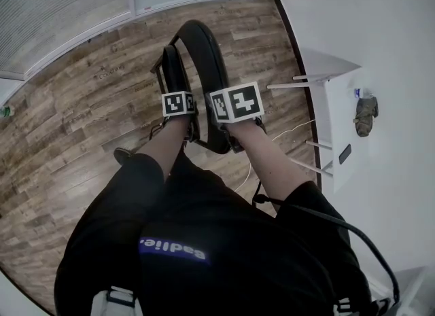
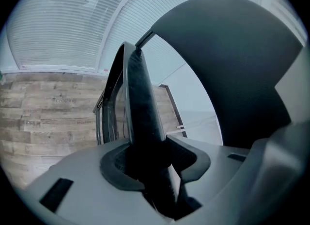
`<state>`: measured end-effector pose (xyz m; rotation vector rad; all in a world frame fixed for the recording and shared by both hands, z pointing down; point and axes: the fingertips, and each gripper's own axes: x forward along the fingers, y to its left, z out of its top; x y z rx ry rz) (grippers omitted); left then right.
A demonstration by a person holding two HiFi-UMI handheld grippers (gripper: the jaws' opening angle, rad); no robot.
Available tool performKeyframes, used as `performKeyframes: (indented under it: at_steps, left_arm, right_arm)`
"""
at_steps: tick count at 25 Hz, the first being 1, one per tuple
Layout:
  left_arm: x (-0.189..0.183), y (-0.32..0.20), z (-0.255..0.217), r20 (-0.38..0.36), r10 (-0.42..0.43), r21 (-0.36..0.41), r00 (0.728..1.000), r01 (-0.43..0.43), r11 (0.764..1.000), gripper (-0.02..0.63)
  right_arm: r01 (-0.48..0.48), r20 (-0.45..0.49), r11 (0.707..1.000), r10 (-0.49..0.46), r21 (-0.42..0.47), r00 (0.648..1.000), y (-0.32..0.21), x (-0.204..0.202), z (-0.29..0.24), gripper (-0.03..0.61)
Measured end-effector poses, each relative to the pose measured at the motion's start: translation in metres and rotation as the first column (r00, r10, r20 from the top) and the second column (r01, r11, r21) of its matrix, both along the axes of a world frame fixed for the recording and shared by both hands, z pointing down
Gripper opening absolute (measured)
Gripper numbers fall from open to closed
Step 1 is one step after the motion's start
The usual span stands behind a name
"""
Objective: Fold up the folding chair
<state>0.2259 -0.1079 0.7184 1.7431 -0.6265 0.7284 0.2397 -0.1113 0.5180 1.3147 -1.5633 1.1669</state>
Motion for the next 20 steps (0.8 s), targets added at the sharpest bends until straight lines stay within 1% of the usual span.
performKeyframes:
  at_steps: [3,7,12,14,17,20]
  left_arm:
    - [0.002,0.002,-0.004,-0.015,0.034,0.003,0.999,-0.034,0.999,0.139]
    - [0.005,0.01,-0.012,-0.019,0.063,0.004,0.998,-0.063,0.998,0.158]
    - [-0.014,0.016,-0.034,-0.033,0.072,0.008,0.997,-0.072,0.997,0.166]
    - [-0.018,0.019,-0.056,-0.061,0.097,0.042,0.993,-0.094,0.995,0.166]
    - [-0.029,0.026,-0.093,-0.13,0.146,0.099,0.981,-0.134,0.986,0.166]
    - [-0.049,0.033,-0.125,-0.184,0.158,0.128,0.97,-0.136,0.983,0.166]
  right_arm:
    - [0.02,-0.032,1.0,-0.02,-0.003,0.999,0.002,0.005,0.001,0.064]
    - [0.026,-0.024,1.0,-0.026,-0.008,0.999,0.004,0.016,0.0,0.066]
    - [0.021,-0.031,1.0,-0.022,-0.016,0.999,0.005,0.022,0.001,0.074]
    - [0.023,-0.04,1.0,-0.023,-0.016,0.999,0.004,0.025,0.001,0.074]
    - [0.022,-0.031,1.0,-0.023,-0.016,0.999,0.002,0.024,0.002,0.072]
    - [0.017,-0.029,1.0,-0.017,-0.019,0.999,0.004,0.024,0.0,0.072]
